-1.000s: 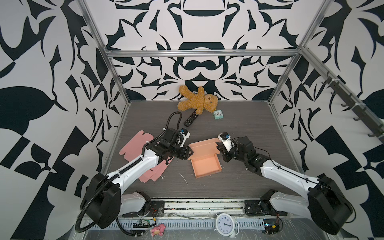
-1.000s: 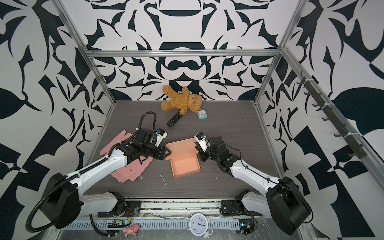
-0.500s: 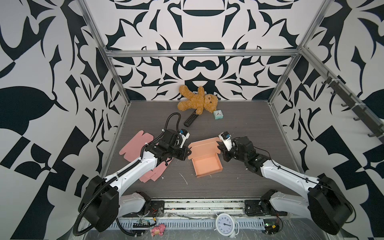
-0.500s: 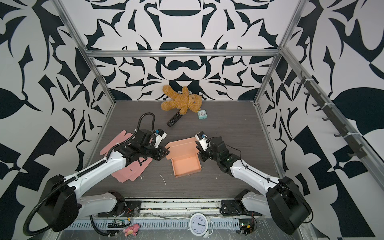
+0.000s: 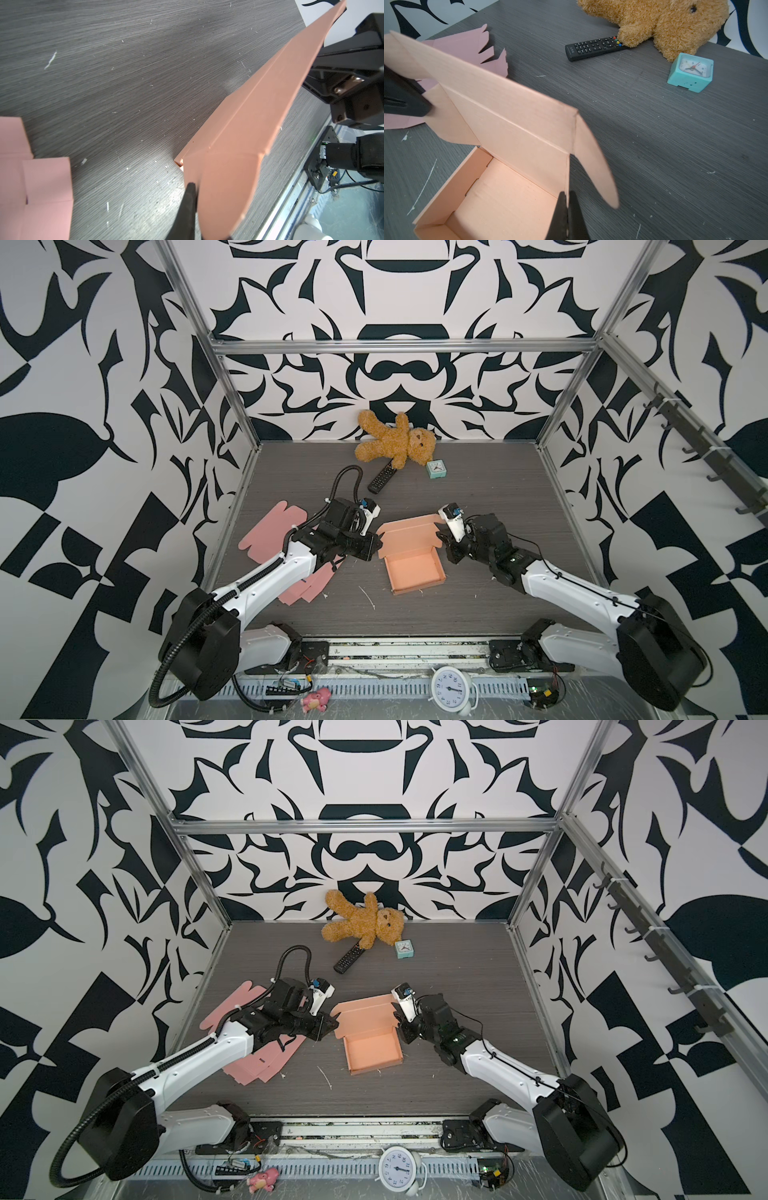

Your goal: Fold the paper box

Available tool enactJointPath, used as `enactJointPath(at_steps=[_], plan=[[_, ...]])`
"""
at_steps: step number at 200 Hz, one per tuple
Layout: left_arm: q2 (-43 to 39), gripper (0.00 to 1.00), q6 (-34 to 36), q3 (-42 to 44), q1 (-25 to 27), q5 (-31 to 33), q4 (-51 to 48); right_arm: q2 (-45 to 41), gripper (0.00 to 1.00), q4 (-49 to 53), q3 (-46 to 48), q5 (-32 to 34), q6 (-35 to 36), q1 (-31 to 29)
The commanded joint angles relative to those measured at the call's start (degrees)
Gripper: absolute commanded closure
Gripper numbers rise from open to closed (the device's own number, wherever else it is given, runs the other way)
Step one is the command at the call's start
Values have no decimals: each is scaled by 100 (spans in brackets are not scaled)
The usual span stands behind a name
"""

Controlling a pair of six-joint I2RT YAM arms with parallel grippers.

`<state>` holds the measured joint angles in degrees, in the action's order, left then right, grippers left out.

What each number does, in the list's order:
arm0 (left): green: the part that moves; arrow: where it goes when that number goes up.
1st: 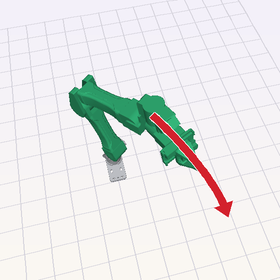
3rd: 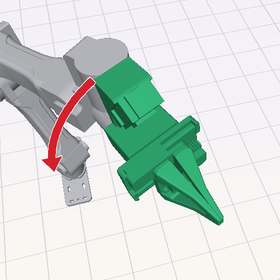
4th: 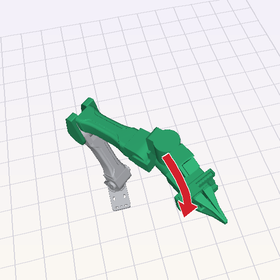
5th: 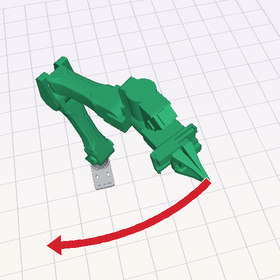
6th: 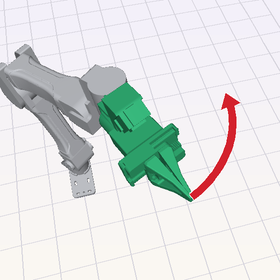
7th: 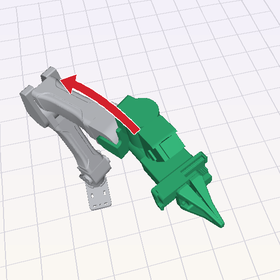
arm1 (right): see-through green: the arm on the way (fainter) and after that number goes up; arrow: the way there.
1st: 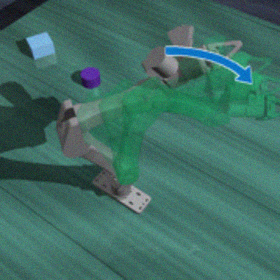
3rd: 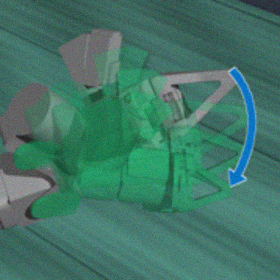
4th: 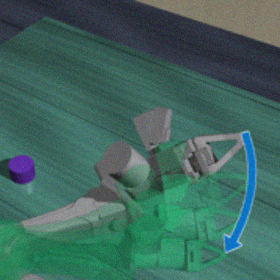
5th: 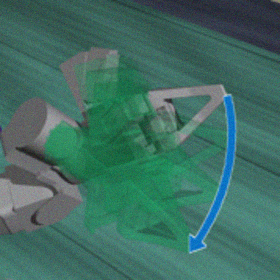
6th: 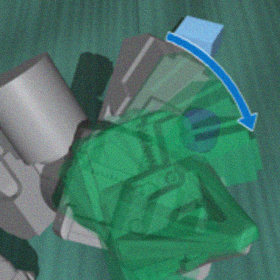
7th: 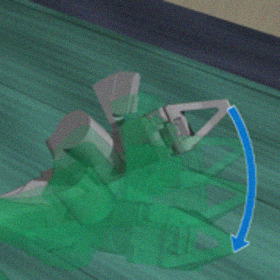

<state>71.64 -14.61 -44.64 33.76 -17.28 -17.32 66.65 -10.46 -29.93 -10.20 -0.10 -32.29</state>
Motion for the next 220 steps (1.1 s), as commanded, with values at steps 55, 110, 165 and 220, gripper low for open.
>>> enactJointPath(at_steps=[55,110,165,220], plan=[[-144,93,18,-94,90,297,27,-305,100,202,-105,469,-903,-172],[94,94,37,-391,280,759,335,-239,99,602,-431,1426,-1343,-574],[627,93,87,-532,289,1096,945,276,95,829,-1145,1710,-1517,-695],[874,92,162,-555,298,1442,1557,706,92,1000,-1425,1958,-1559,-735]])
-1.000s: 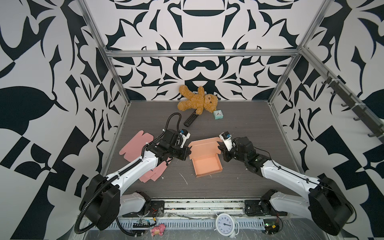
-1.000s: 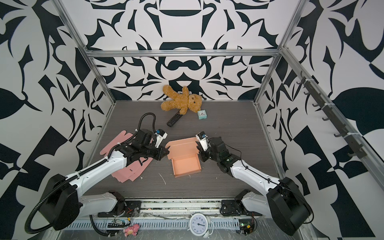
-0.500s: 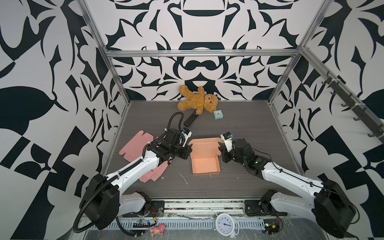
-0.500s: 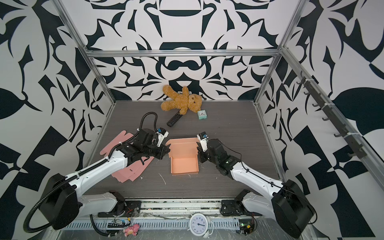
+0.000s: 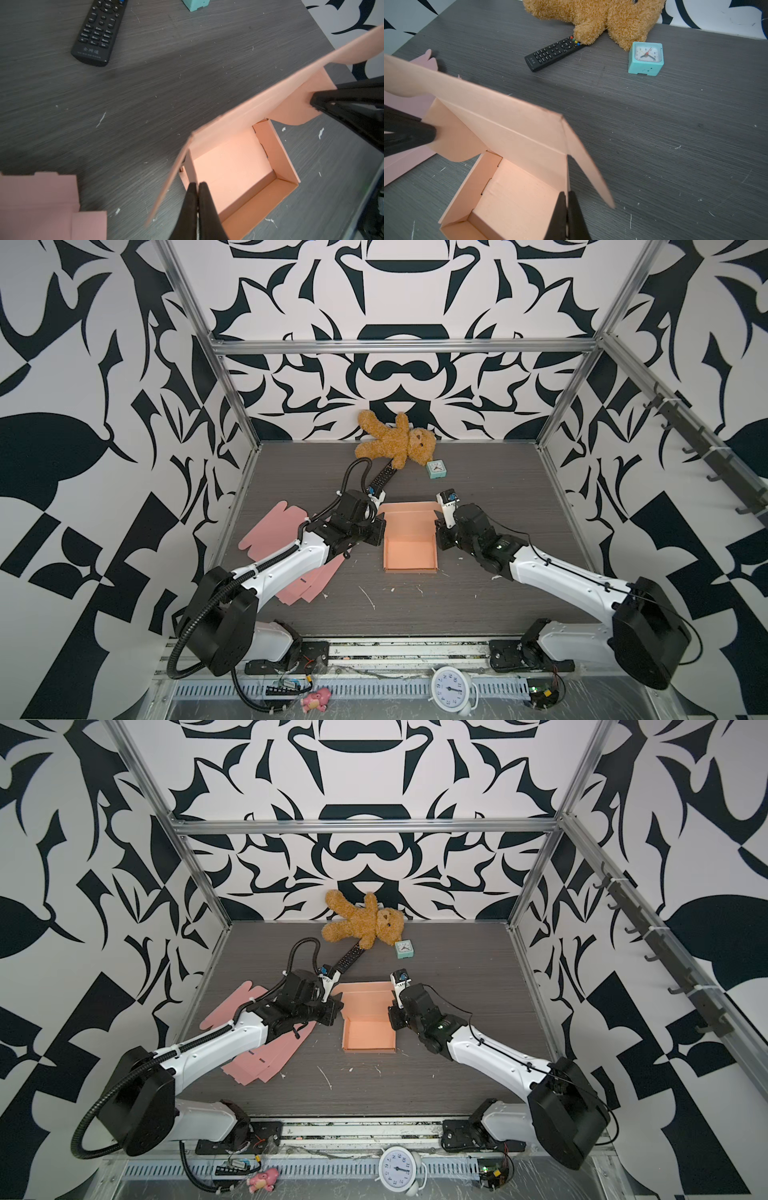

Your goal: Fold the paper box

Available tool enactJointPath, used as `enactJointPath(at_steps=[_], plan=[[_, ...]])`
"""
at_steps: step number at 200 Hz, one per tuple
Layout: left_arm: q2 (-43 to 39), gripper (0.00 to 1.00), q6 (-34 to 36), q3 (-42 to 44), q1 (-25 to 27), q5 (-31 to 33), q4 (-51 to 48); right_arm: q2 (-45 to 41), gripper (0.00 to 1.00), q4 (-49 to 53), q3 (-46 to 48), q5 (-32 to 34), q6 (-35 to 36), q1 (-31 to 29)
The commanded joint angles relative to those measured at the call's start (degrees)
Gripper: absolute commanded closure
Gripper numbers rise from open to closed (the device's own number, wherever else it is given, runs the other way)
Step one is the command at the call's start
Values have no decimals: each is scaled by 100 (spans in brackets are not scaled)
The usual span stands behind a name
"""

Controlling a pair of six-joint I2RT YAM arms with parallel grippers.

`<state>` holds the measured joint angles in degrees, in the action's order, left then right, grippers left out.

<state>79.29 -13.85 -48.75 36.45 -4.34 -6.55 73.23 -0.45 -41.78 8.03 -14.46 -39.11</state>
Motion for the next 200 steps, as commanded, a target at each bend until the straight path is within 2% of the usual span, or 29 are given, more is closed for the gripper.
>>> enactJointPath(at_steps=[1,36,104,200], plan=[[116,92,94,-139,34,150,492,54,92,4,-242,136,-125,-53],[231,92,212,43,116,249,883,181,90,23,-291,69,-200,-57],[403,93,597,316,553,967,1150,402,89,69,-410,51,-312,-53],[569,93,607,885,990,1634,1933,416,88,138,-336,51,-321,-56]])
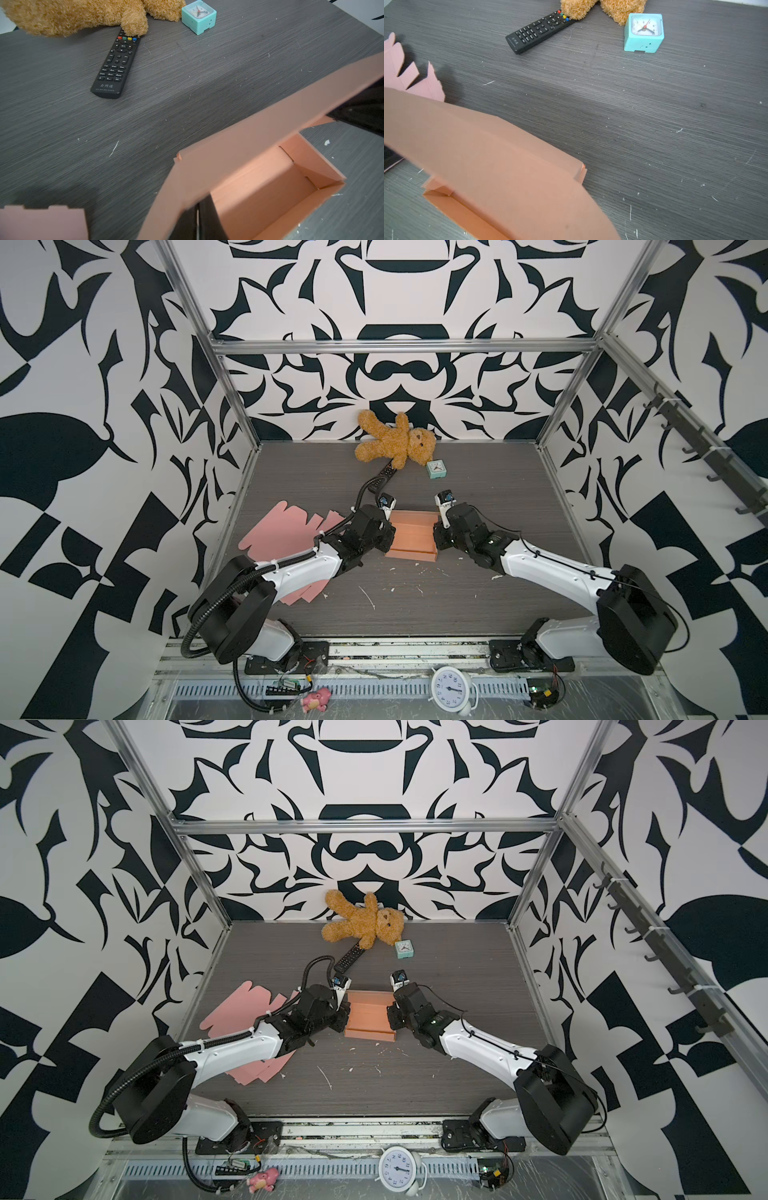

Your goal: Fold the paper box

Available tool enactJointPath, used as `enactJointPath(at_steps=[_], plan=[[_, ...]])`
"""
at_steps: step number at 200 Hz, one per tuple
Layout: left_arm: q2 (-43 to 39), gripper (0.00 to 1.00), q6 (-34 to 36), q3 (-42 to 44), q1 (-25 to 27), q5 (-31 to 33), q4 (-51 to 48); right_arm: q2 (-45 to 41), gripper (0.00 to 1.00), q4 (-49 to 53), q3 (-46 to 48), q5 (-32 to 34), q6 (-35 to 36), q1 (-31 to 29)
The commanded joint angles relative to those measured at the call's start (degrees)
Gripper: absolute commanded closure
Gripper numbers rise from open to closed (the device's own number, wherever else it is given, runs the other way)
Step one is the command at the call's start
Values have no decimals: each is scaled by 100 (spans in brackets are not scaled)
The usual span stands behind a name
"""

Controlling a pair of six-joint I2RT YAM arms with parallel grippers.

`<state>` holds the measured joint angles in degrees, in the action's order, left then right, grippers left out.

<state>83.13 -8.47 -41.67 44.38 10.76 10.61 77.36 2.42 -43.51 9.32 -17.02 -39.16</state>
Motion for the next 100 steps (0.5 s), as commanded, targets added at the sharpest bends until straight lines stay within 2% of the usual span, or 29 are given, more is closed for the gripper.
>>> enactJointPath(at_steps=[1,100], plan=[[185,93,76,181,204,134,220,5,88,-142,-161,-74,-70,-50],[228,93,250,654,676,726,944,-133,87,-233,278,-124,-227,-50]])
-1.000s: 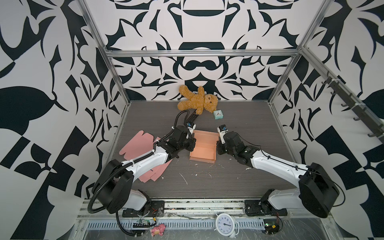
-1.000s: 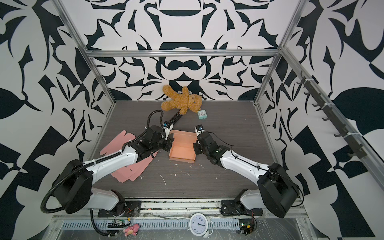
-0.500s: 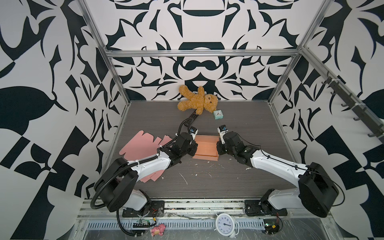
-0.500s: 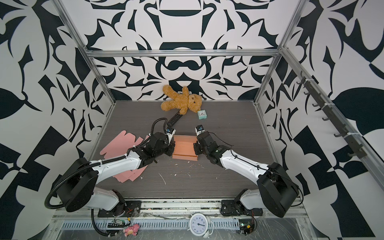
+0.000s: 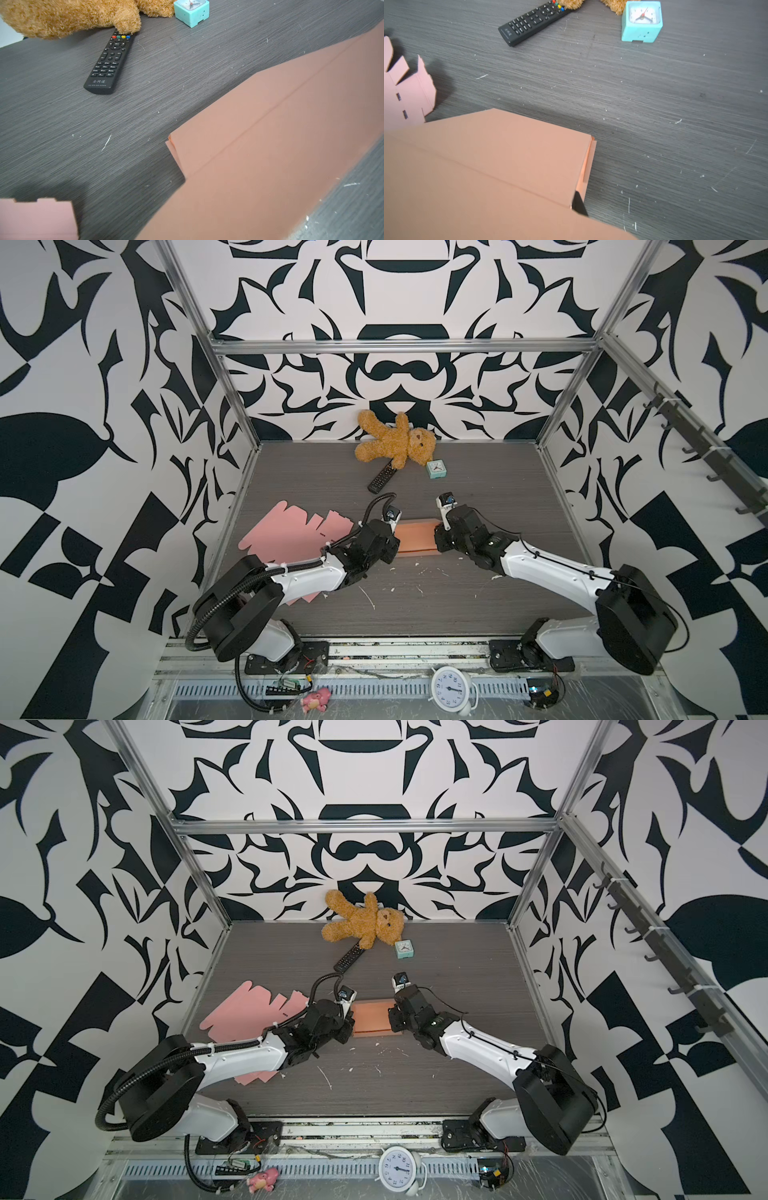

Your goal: Fold the paper box

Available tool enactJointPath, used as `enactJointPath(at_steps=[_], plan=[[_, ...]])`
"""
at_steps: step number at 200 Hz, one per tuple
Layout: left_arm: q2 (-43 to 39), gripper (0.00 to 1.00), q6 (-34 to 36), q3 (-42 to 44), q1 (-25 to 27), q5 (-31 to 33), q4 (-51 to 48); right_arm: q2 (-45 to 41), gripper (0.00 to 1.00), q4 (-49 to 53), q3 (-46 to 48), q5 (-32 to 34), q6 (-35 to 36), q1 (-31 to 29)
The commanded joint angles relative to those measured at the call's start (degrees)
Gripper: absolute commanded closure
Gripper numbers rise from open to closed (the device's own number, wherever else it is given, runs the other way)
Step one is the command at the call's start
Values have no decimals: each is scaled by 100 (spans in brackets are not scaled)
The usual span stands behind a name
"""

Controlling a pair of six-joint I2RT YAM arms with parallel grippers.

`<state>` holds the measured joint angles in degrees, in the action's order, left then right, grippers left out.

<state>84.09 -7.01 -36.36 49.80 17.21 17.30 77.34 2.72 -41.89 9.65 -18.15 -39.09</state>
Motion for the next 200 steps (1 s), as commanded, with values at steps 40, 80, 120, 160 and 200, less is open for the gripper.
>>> enactJointPath(at_steps=[40,80,120,160,200], plan=[[282,92,122,138,238,245,371,-228,86,-293,352,-104,-120,-55],[353,93,132,198,319,367,423,-227,85,-272,566,-5,-158,-56],[438,93,105,274,390,479,498,-384,80,-297,725,75,-269,-55],[539,93,56,258,425,489,554,-559,71,-313,956,80,-395,-55],[589,93,20,241,439,520,564,-1033,62,-299,1258,22,-524,-58]])
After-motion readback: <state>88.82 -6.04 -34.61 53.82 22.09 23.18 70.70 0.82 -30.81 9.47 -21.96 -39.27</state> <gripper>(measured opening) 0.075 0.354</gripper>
